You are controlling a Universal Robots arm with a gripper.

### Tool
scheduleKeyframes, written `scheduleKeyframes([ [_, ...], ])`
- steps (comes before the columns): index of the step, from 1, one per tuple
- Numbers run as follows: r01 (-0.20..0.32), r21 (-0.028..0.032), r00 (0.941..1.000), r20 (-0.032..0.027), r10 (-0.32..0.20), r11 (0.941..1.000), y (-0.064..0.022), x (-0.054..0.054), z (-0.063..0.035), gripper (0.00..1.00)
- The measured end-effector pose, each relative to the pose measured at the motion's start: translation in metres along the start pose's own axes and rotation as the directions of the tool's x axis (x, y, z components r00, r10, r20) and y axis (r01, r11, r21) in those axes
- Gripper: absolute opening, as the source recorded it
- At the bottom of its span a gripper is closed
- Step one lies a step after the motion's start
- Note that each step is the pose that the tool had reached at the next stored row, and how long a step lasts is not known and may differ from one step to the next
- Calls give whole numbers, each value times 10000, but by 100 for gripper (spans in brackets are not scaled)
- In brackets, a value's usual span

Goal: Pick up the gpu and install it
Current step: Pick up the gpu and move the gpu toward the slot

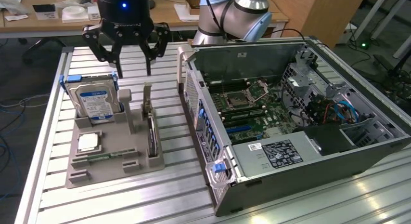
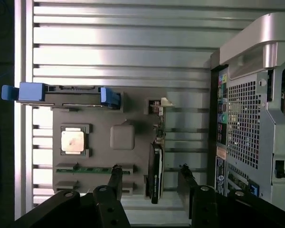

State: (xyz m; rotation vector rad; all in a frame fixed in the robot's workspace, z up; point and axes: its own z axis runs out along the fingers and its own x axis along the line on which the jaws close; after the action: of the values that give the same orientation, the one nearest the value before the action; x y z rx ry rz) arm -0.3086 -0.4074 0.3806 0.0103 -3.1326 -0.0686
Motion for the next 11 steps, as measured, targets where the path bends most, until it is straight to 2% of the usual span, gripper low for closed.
scheduleKeyframes([
  [7,0,0,10000,-1,0,10000,-74,-24,25,59],
  [11,0,1,10000,-3,0,10000,-89,-85,38,59],
])
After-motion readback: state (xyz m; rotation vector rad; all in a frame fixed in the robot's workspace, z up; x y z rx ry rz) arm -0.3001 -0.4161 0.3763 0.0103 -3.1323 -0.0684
